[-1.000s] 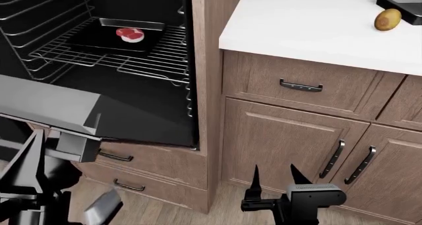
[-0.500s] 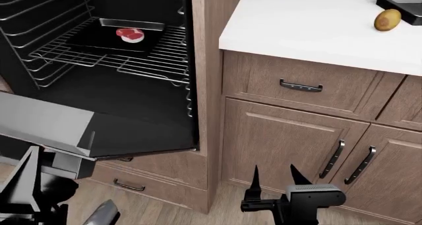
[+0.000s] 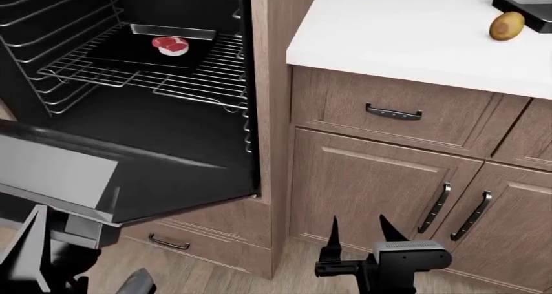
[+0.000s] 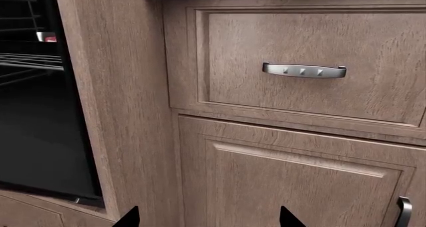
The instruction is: Open the oven door
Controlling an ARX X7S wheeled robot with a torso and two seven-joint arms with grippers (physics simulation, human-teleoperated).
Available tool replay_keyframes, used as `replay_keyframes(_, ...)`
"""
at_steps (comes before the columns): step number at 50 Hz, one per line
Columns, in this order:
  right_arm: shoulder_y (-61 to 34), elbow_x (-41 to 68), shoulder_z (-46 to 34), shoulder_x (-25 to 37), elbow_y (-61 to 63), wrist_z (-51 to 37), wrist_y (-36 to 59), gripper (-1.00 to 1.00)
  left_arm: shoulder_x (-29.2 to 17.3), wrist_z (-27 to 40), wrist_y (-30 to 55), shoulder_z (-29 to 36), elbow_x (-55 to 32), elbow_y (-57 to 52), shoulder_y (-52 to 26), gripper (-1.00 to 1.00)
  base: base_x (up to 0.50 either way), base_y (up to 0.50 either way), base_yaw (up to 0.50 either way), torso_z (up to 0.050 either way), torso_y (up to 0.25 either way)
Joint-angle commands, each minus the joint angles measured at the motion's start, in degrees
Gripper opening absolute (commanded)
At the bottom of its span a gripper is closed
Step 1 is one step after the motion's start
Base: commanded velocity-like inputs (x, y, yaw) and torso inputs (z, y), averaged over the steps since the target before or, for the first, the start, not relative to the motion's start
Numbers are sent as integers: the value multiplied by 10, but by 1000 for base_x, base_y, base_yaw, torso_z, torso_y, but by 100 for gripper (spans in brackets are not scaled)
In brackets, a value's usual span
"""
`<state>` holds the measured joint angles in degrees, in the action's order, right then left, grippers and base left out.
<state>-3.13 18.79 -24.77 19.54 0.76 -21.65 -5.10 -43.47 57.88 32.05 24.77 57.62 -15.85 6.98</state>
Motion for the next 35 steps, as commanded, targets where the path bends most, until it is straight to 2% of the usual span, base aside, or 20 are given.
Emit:
replay_keyframes(1,1,0,-1,1,3,-2,0,100,5,-41,-38,-16,-106,48,15,-100,0,0,0,0,-10)
replay_keyframes(35,0,-2,-7,2,-2,-3,-4,100,19,21,-60,-17,-113,98,41,-100,4,3,0,-2,-4)
